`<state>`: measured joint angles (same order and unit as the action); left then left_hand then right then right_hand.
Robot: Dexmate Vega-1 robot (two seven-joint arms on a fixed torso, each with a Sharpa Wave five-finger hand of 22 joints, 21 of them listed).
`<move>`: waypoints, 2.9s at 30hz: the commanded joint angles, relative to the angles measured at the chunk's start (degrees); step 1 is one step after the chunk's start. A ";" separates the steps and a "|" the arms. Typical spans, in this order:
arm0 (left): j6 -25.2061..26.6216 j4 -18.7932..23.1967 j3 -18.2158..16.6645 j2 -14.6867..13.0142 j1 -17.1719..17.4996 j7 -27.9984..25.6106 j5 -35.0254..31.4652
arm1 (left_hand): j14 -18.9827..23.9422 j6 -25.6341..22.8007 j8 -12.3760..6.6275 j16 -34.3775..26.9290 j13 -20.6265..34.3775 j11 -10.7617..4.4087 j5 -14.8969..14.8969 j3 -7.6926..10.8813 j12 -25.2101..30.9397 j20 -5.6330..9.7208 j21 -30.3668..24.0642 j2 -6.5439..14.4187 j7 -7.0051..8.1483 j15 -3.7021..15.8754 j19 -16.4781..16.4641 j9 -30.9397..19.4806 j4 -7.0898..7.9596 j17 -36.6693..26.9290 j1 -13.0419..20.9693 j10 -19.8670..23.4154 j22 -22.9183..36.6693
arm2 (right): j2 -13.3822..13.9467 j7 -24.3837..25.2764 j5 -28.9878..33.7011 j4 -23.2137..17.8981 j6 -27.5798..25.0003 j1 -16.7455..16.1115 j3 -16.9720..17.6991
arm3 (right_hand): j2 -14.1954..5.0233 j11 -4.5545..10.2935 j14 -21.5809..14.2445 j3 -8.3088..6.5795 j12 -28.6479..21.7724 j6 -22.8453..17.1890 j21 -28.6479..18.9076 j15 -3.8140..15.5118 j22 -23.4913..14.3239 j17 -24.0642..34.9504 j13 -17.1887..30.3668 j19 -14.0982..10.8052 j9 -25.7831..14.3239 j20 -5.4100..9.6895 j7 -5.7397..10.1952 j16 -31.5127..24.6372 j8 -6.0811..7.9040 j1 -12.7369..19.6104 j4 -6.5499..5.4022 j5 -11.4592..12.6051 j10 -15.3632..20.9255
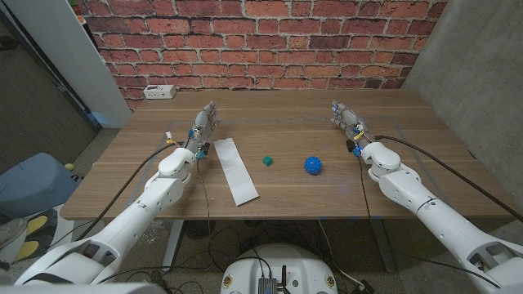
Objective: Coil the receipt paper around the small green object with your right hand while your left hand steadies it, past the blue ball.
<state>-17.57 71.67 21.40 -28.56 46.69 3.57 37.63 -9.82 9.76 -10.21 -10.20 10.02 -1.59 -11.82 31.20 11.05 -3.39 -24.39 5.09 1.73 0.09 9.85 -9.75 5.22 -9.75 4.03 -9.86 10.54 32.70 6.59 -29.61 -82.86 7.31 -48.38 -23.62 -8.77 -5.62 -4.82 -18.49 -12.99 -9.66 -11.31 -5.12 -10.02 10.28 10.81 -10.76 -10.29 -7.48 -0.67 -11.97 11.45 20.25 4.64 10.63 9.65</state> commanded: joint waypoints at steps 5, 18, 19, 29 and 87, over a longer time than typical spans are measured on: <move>1.94 0.73 0.36 -0.47 -0.28 0.43 0.20 | -5.75 3.12 -0.48 -0.56 0.28 1.98 -0.32 -0.32 0.48 -1.73 0.14 0.13 0.28 -1.25 1.21 -0.11 -0.23 -0.20 -0.12 -5.61 0.10 | 5.13 5.33 8.71 -10.26 -10.73 0.91 -3.67 | -0.46 0.25 -1.78 -0.86 -0.41 -2.17 -0.64 0.59 -0.21 0.43 0.23 -0.93 -0.12 -0.08 0.47 -0.67 0.59 1.54 0.61 -0.17 1.90; 4.13 3.77 0.56 -1.79 0.67 0.08 0.31 | -1.95 0.69 -0.80 -1.23 0.39 3.99 -0.37 -1.18 1.10 -5.82 0.29 -0.67 1.73 -4.42 -0.32 -0.20 -0.26 -0.36 -0.45 -3.21 0.28 | 7.99 6.78 15.13 -16.94 -17.99 1.19 -6.02 | -0.71 0.52 -4.26 -1.56 -0.59 -4.38 -1.01 1.68 -0.25 0.65 0.29 -2.30 -0.14 -0.26 0.61 -1.41 0.81 2.67 1.28 -0.34 3.96; 4.32 4.07 0.58 -1.94 0.79 0.00 0.28 | -1.58 0.53 -0.81 -1.31 0.40 4.24 -0.37 -1.24 1.19 -5.87 0.33 -0.73 1.80 -4.59 -0.33 -0.21 -0.25 -0.37 -0.48 -2.89 0.30 | 8.18 6.88 15.64 -17.50 -18.66 1.23 -6.23 | -0.71 0.57 -4.34 -1.58 -0.60 -4.51 -1.02 1.69 -0.25 0.66 0.29 -2.34 -0.14 -0.28 0.67 -1.44 0.83 2.70 1.31 -0.35 4.04; 5.88 7.76 0.40 -3.61 2.72 -1.19 0.12 | 1.37 -2.07 -1.21 -1.78 0.47 5.06 -0.38 -1.87 1.78 -8.44 0.40 -1.25 2.37 -6.42 -1.24 -0.27 -0.09 -0.50 -0.90 -0.32 0.45 | 10.44 7.55 21.32 -23.51 -23.91 0.89 -8.08 | -0.67 1.14 -5.78 -1.99 -0.78 -5.97 -1.25 2.51 -0.27 0.77 0.33 -3.34 -0.16 -0.08 0.83 -1.81 0.93 3.49 1.81 -0.41 5.64; 3.71 15.97 -1.73 -7.91 10.68 -4.67 -1.76 | 5.20 -5.47 -0.88 -1.58 0.60 3.40 -0.54 -2.79 2.00 -8.82 0.70 -1.70 2.39 -7.31 -2.91 -0.29 0.07 -0.65 -1.22 3.42 0.68 | 9.60 2.06 49.52 -38.17 -45.04 3.20 -22.22 | 7.60 8.20 -24.25 -1.39 -1.78 -21.90 -4.48 15.56 -1.04 7.64 2.47 -17.93 -0.89 4.33 5.49 -11.79 2.53 26.05 5.13 2.29 18.13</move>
<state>-12.86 87.46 20.15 -36.07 56.43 -1.53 35.60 -4.90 4.50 -11.24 -11.98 10.55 1.95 -11.95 28.49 12.99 -12.17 -23.72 3.87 4.29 -7.06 7.38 -9.73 5.21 -10.27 2.81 -6.50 11.06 43.10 10.78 13.78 -119.38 -33.34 -46.67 -41.94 -1.36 1.37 -28.17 -20.48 -14.43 -30.83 -15.08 2.65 -10.82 16.51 12.90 -27.85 -11.03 -3.92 4.11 -22.55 13.88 44.85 9.70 12.43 27.60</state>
